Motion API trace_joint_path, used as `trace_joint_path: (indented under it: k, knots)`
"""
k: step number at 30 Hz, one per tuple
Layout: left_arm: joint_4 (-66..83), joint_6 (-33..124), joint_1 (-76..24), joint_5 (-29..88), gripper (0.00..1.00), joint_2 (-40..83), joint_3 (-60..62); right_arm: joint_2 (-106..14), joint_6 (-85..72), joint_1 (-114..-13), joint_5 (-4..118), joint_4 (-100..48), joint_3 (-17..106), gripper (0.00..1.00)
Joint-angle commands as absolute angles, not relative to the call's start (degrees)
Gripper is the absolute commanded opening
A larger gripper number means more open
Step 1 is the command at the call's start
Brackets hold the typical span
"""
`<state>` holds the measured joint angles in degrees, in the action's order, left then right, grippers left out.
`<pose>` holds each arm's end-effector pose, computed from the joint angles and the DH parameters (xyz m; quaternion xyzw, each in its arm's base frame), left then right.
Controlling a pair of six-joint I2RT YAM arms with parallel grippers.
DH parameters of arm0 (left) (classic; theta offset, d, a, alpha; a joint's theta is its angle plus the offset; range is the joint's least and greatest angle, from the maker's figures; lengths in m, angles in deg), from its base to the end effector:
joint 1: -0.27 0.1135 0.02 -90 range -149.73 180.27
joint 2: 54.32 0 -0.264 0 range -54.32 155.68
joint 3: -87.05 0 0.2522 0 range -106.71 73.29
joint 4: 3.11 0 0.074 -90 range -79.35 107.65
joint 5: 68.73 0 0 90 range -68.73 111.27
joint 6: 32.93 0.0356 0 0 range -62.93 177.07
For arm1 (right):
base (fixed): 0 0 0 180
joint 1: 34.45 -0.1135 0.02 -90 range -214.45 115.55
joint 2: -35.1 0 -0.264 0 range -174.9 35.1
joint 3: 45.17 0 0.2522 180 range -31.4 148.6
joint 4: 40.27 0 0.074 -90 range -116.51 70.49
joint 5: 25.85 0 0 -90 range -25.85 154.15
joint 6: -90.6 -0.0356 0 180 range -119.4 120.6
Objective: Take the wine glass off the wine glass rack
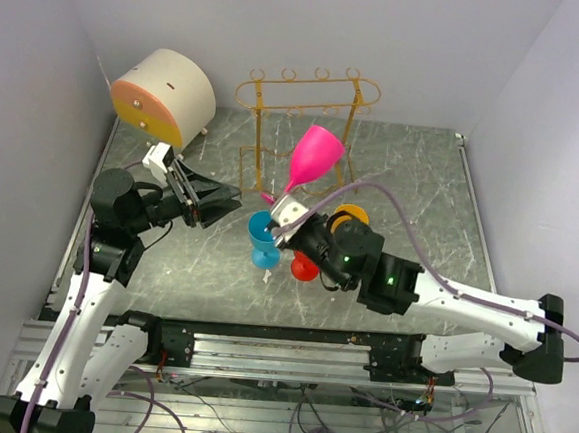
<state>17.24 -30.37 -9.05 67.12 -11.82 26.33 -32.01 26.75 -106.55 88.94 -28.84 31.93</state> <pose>0.1573 -0.0517 0.3670 -0.2081 0.6853 -0.6640 0.2147 0.0978 0.2542 0.3978 -0.4307 0.5709 0.1247 0.6878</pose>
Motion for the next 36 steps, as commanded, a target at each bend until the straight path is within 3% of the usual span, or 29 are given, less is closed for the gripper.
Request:
trace_joint_path:
  k: [1,11,36]
  knots:
    - [13.98,-34.17,-9.05,70.80,0.57,-13.58,27.98,-33.38,39.43,-111.14,97.59,-45.91,28.41,0.00]
    - [12.61,-34.66,-9.04,71.61,0.57,-13.82,31.13,-36.94,53.67,-116.84,99.38,-61.01,22.39,0.00]
    - [7.18,-37.11,-9.05,72.56,0.52,-13.79,34.37,-40.33,61.24,-121.56,90.17,-63.64,18.04,0.00]
